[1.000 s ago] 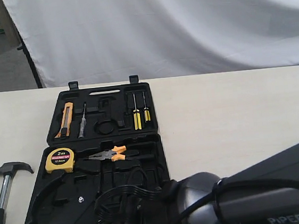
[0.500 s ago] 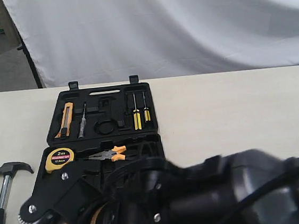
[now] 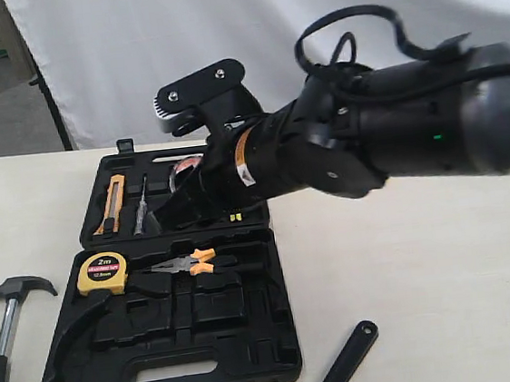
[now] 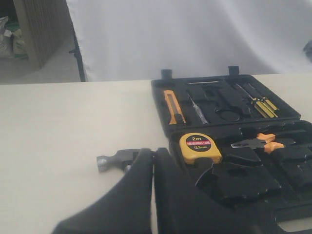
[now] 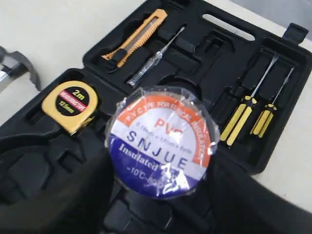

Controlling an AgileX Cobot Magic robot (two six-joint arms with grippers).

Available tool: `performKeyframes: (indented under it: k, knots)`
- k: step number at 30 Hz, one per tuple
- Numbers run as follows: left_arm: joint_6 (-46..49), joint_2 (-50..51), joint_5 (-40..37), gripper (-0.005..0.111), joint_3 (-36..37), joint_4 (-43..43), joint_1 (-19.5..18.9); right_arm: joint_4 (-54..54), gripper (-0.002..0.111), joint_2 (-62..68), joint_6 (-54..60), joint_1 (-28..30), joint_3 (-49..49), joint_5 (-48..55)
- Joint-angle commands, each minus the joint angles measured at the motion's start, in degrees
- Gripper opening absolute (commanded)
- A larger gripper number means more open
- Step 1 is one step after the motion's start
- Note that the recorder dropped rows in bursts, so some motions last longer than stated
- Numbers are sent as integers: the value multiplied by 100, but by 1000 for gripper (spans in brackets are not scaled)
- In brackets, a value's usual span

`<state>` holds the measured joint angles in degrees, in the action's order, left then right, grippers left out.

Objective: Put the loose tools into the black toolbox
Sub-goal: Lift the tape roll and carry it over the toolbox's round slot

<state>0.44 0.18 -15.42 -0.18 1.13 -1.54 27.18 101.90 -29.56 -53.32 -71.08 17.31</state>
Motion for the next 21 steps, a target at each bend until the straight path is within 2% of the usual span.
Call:
performKeyframes:
  k: [1, 7, 13, 16, 21]
  knots:
    - [-44, -18, 1, 1, 18, 64, -20, -28, 0, 989, 170, 127, -751, -29]
    - [-44, -18, 1, 1, 18, 64, -20, 56, 0, 2338, 201, 127, -2088, 256]
    - [-44, -18, 1, 1, 18, 64, -20, -30, 0, 3244, 201, 127, -3428, 1281]
    - [-44, -18, 1, 1, 18, 64, -20, -18, 0, 3476, 201, 127, -3728, 1516]
    - [-44, -18, 1, 1, 18, 64, -20, -18, 0, 3628, 201, 127, -3818, 1294]
